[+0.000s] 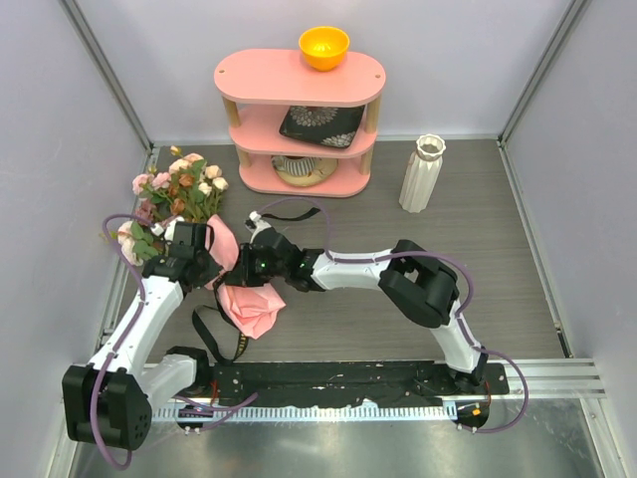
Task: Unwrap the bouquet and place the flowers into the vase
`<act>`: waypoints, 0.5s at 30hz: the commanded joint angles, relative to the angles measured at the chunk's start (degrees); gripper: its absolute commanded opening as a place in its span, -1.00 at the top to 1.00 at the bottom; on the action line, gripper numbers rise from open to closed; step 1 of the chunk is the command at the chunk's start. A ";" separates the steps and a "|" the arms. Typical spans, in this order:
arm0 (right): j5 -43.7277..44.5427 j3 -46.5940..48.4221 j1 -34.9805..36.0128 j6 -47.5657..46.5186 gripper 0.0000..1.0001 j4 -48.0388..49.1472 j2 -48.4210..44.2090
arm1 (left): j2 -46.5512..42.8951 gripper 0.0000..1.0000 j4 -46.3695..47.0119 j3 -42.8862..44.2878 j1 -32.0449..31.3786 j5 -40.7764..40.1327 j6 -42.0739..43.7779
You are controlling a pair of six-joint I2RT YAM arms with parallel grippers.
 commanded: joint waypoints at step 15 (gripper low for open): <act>2.62 4.40 -1.17 2.89 0.59 3.28 3.37 | 1.92 1.00 4.84 -1.75 0.72 -0.83 -2.90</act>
